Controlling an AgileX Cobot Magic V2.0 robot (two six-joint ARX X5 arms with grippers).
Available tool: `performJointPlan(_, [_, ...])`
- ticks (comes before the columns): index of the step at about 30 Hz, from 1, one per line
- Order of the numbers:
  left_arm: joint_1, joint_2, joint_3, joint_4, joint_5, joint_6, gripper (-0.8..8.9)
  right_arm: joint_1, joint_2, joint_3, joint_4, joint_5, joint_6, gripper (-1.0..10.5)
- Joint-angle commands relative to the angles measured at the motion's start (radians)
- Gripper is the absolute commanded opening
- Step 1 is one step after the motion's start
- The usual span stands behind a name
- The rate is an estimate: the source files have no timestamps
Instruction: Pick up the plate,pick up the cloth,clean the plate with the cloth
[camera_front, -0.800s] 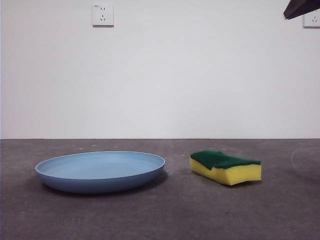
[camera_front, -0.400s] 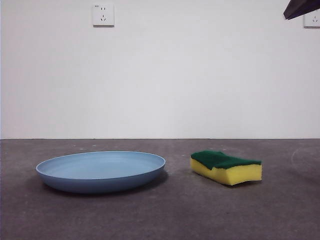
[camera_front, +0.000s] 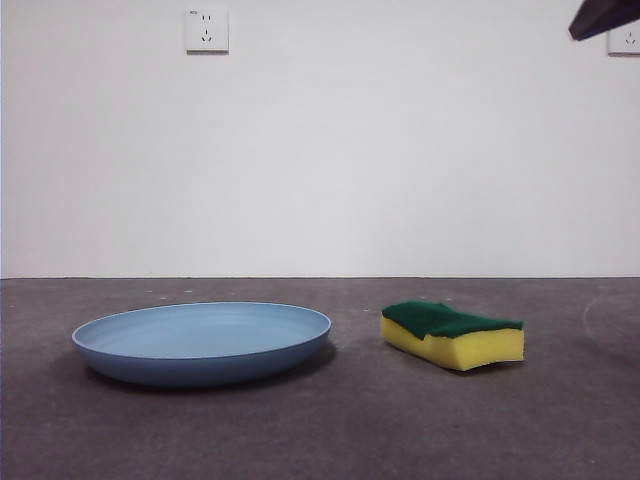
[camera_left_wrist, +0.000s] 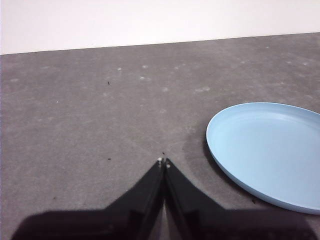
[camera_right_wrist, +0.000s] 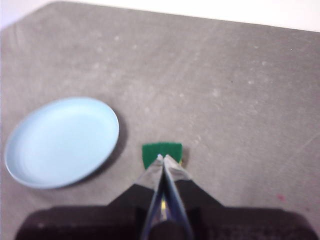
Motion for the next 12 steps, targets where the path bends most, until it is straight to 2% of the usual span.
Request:
performJointPlan(1, [0.003,-0.002,-0.013,0.001,-0.001,0.001,-0.01,-0.027,-0.029,-0.012,-0.003,0.051,-0.100,0.0])
performJointPlan(3, [0.003,-0.002,-0.013,0.001,-0.001,0.001,-0.01,-0.078,-0.053,-0.016,-0.002,0.052,-0.114,0.0])
performJointPlan(7, [0.003,-0.002,-0.013,0.001,-0.001,0.001,-0.01,-0.208,-0.117,-0.064,0.029,-0.013,-0.116,0.0])
performJointPlan(12, [0.003,-0.002,-0.013,0.000,-0.001,0.001,-0.01,-0.358,-0.245,-0.244,0.245,-0.063,-0.140,0.0])
